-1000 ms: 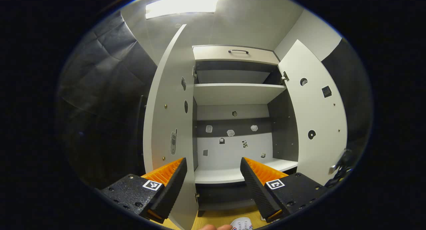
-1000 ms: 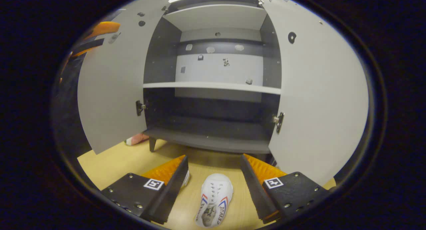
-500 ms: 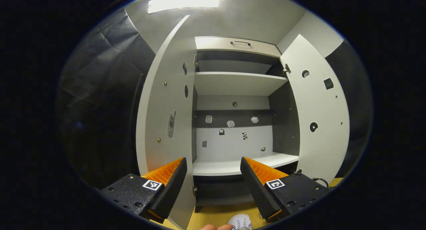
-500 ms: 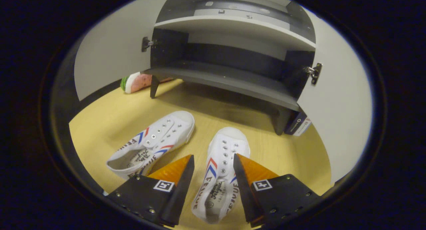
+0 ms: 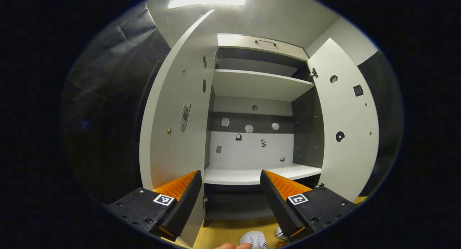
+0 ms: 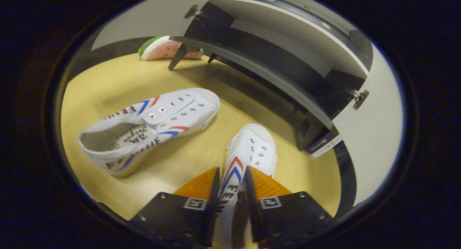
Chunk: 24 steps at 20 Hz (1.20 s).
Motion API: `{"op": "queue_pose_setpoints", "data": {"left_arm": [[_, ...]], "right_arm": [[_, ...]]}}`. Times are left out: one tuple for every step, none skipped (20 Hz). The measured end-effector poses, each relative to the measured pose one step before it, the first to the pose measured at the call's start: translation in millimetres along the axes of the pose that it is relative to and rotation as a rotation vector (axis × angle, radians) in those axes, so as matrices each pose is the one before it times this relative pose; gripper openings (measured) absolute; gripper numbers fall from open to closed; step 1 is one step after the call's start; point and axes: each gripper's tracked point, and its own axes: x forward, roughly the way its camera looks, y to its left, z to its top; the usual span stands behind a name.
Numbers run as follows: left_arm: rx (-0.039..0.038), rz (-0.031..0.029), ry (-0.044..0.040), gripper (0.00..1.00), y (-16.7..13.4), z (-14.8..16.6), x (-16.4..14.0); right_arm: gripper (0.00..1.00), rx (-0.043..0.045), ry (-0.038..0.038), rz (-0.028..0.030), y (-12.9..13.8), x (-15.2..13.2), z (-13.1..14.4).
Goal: Grab one shoe with the right hand and put it into the shoe cabinet, grab the other shoe with the left hand and put it into the shoe cabinet; then close the right door with the right hand and the left door with the left hand.
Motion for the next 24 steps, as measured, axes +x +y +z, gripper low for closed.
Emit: {"op": "queue_pose_setpoints", "data": {"left_arm": [[-0.00064, -0.00154, 0.00505, 0.99, -0.1, -2.39, -0.86], [0.00008, 0.00025, 0.00156, 0.99, 0.14, -0.29, -0.68], [-0.00047, 0.0012, 0.0033, 0.99, 0.26, -0.47, -0.1], [-0.00173, 0.00012, 0.00367, 0.99, 0.15, -0.47, -1.4], [-0.00011, -0.00182, 0.00085, 0.99, -0.76, -0.13, -1.72], [0.0037, 0.00031, 0.00045, 0.99, -0.02, 0.13, -2.07], [0.00698, 0.00209, 0.00133, 0.99, 0.57, -0.25, -1.89], [0.00786, -0.00029, -0.00055, 0.99, 0.05, 1.1, -2.7], [0.00761, -0.00099, -0.00117, 0.99, -0.65, 1.15, -2.25], [0.00785, -0.00053, -0.00335, 0.99, -0.37, 1.62, -2.11], [0.00928, 0.00047, -0.00334, 0.99, 0.1, 0.82, -1.89], [0.00805, 0.00122, -0.00231, 0.99, 0.8, 1.02, -1.69], [0.00439, 0.00276, -0.00187, 0.99, 0.85, 1.2, -1.45], [0.00088, 0.00198, 0.00116, 0.99, -0.01, -0.38, -1.21], [-0.0026, -0.00132, -0.00026, 0.99, -0.73, 0.52, -0.93], [-0.00331, -0.00263, -0.00132, 0.99, -1.78, 0.24, -0.2], [-0.00277, -0.00253, -0.00087, 0.99, -1.04, -0.01, -0.69], [0.00026, -0.00387, -0.00038, 0.99, -1.45, -0.03, -0.31], [0.00005, -0.00213, 0.00156, 0.99, -0.74, -0.93, -1.41], [0.00017, -0.00156, -0.00015, 0.99, -0.57, 0.1, -0.9], [-0.0003, 0.00215, 0.00025, 0.99, 0.65, -1.17, -0.44], [0.00028, 0.00396, -0.00034, 0.99, 1.08, 0.44, -1.02], [0.00245, 0.00395, -0.00106, 0.99, 1.38, 0.96, -1.1], [0.00385, 0.00552, -0.00257, 0.99, 1.44, 0.85, -0.46]], "right_arm": [[0.38, -0.00855, -0.00082, 0.00309, 1.22, 0.78, 0.08], [0.38, 0.00733, 0.00695, 0.0001, -0.6, -4.33, -0.1], [0.38, 0.0135, 0.01344, 0.0, -0.29, 0.01, -0.94], [0.39, 0.01847, -0.00848, 0.03309, 3.43, 0.34, 2.57], [0.34, 0.05624, 0.01892, -0.01604, -1.56, -15.67, -1.87], [0.13, 0.0122, -0.01683, 0.02039, -4.14, 14.1, 1.96], [0.13, 0.02033, 0.00095, 0.00953, -1.43, -2.3, 0.07], [0.16, 0.04368, -0.02874, -0.00342, 3.14, -13.85, 1.82], [0.01, -0.00299, -0.01, 0.01257, -1.5, 16.34, -0.47], [0.01, 0.01761, -0.014, 0.00514, -0.78, -0.73, -1.83], [0.01, 0.02181, -0.00367, 0.00515, -1.05, -1.83, 1.23], [0.01, 0.03813, -0.01242, 0.01638, -1.12, -4.11, 3.4], [0.01, 0.04748, -0.01024, 0.0202, 0.65, -4.7, 4.67], [0.01, 0.0378, -0.0143, 0.01793, -1.03, -6.7, 4.88], [0.01, 0.01497, -0.01705, 0.00798, -1.93, -5.65, 8.1], [0.01, 0.00256, -0.02042, -0.00138, -3.51, -7.37, 8.17], [0.01, 0.00218, -0.02338, -0.00248, -1.18, -6.45, 10.54], [0.01, 0.00906, -0.02809, 0.00164, -2.25, -7.4, 12.04], [0.01, 0.00842, -0.02614, 0.00355, -1.05, -6.62, 13.48], [0.01, 0.01014, -0.02804, 0.00207, -1.35, -7.19, 11.91], [0.01, 0.00834, -0.03062, 0.00182, -1.09, -5.89, 14.48], [0.01, 0.00774, -0.03182, 0.00023, -1.81, -5.34, 14.25], [0.01, 0.01305, -0.03833, -0.00039, -1.05, -5.83, 15.4], [0.01, 0.00542, -0.03188, 0.00075, -1.06, -3.91, 16.36]]}}
